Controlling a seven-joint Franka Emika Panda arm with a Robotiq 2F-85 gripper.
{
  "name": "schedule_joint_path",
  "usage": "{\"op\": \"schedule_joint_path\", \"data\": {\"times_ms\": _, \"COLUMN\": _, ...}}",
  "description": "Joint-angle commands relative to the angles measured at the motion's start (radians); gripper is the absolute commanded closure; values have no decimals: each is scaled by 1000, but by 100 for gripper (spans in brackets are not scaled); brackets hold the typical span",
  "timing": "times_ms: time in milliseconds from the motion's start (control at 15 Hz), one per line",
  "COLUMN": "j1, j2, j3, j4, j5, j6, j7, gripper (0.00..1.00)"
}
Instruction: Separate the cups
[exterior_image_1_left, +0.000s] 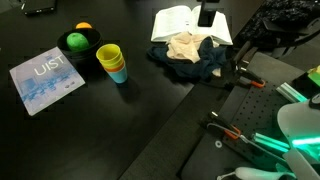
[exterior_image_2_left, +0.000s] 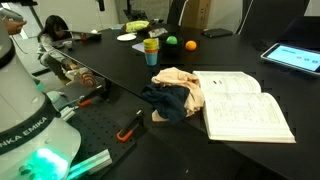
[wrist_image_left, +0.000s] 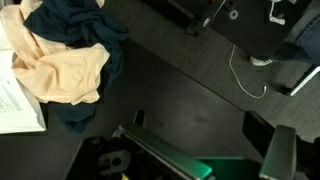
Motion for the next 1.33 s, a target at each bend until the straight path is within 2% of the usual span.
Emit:
{"op": "schedule_joint_path", "data": {"times_ms": 0, "j1": -4, "j2": 94, "j3": 21, "j4": 54, "j5": -4, "j6": -15, "j7": -25, "gripper": 0}}
{"op": "schedule_joint_path", "data": {"times_ms": 267, "j1": -19, "j2": 160, "j3": 37, "j4": 85, "j5": -24, "j6": -9, "j7": -13, "gripper": 0}}
{"op": "schedule_joint_path", "data": {"times_ms": 733, "j1": -59, "j2": 257, "j3": 57, "j4": 156, "j5": -109, "j6": -84, "j7": 14, "gripper": 0}}
{"op": "schedule_joint_path", "data": {"times_ms": 1267, "j1": -59, "j2": 382, "j3": 83, "j4": 273, "j5": -110, "j6": 19, "j7": 23, "gripper": 0}}
